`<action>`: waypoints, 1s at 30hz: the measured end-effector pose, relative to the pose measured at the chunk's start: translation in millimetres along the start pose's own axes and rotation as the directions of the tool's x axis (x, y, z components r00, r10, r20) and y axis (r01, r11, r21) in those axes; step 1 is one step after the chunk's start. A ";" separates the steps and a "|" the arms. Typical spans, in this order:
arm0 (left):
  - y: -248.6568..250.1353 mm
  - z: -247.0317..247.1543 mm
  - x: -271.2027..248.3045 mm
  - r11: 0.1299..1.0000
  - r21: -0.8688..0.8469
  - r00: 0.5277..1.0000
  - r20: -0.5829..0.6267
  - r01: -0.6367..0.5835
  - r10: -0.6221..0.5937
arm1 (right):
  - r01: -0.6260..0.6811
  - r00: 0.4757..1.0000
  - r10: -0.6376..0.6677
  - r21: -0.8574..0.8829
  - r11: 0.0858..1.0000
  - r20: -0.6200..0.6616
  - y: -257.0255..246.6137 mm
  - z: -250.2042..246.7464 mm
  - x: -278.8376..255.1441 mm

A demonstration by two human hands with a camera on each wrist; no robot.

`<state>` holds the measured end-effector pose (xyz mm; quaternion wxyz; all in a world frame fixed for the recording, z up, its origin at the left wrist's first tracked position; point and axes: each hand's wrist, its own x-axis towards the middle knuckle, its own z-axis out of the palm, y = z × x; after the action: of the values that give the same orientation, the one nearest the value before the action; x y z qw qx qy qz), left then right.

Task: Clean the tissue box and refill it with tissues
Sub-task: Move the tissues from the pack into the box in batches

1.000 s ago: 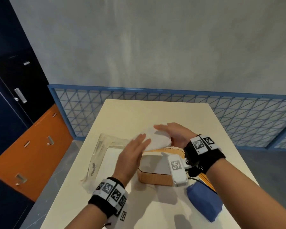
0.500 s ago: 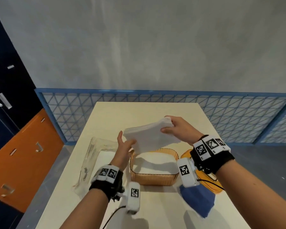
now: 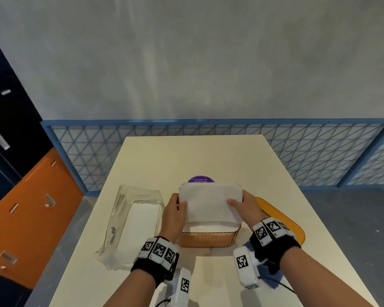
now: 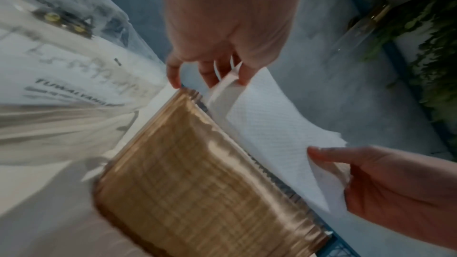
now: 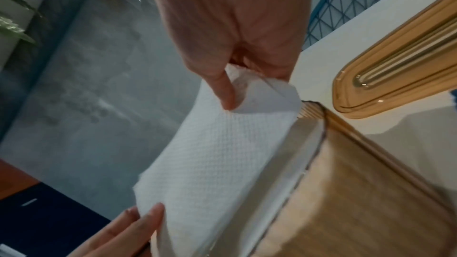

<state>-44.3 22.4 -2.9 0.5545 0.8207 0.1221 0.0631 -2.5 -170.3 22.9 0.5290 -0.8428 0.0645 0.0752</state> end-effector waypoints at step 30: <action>7.9 -17.8 28.3 0.341 0.771 0.742 0.626 -0.539 -0.243 | 0.514 0.810 0.128 -0.798 0.314 0.572 10.0 13.8 6.6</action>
<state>-20.3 43.2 10.3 -0.0166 0.9568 -0.1470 -0.2504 1.3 -162.3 6.8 -0.0519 -0.9304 -0.2494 0.2634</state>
